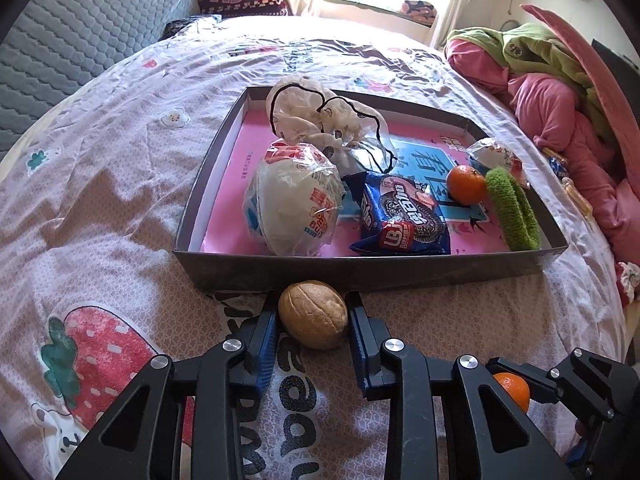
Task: Organize objects
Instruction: 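Close left tool on the walnut while right tool grasps the orange, then lift the walnut and the orange and carry both over the tray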
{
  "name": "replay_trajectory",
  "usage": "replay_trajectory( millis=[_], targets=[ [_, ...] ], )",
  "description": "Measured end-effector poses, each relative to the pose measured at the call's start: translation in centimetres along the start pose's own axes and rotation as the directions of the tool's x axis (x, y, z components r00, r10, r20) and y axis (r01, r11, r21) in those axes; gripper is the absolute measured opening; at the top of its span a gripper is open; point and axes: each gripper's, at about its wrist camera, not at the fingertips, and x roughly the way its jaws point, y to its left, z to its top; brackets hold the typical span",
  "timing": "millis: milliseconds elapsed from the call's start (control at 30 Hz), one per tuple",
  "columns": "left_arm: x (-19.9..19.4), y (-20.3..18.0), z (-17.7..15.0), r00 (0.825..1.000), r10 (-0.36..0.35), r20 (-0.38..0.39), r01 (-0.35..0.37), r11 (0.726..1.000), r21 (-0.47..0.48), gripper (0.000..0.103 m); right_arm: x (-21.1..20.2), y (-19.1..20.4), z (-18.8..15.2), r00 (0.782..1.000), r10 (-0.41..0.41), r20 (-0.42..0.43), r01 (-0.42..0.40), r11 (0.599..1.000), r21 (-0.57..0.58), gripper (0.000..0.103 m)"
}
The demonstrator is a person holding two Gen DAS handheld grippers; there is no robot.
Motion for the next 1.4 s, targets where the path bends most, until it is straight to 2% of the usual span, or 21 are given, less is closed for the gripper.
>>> replay_trajectory(
  millis=[400,500,667,967,1200,1400],
  targets=[
    [-2.7,-1.7,0.6,0.995,-0.031,0.091,0.028,0.999,0.037,0.032,-1.6,-1.5,1.8,0.996,-0.024,0.084,0.019,0.998,0.064,0.038],
    [-3.2,-2.1,1.0,0.992,-0.015,0.126,0.01,0.999,0.038,0.032,-2.5,-2.4,2.6,0.991,-0.052,0.121,0.041,0.995,0.096,0.038],
    [-3.7,-3.3,1.9,0.985,0.008,0.173,-0.016,0.999,0.048,0.032,-4.0,-4.2,3.8,0.971,-0.149,0.186,0.124,0.983,0.138,0.038],
    [-4.1,-5.4,2.8,0.974,-0.017,0.225,0.002,0.998,0.067,0.032,-5.8,-7.7,5.9,0.928,-0.267,0.262,0.207,0.95,0.235,0.038],
    [-3.8,-6.9,3.4,0.967,-0.028,0.254,0.005,0.996,0.091,0.032,-6.2,-8.5,6.5,0.91,-0.308,0.278,0.241,0.938,0.251,0.038],
    [-3.1,-7.3,3.9,0.97,-0.044,0.24,0.023,0.996,0.088,0.032,-5.9,-9.3,6.8,0.909,-0.306,0.282,0.234,0.936,0.263,0.038]
  ],
)
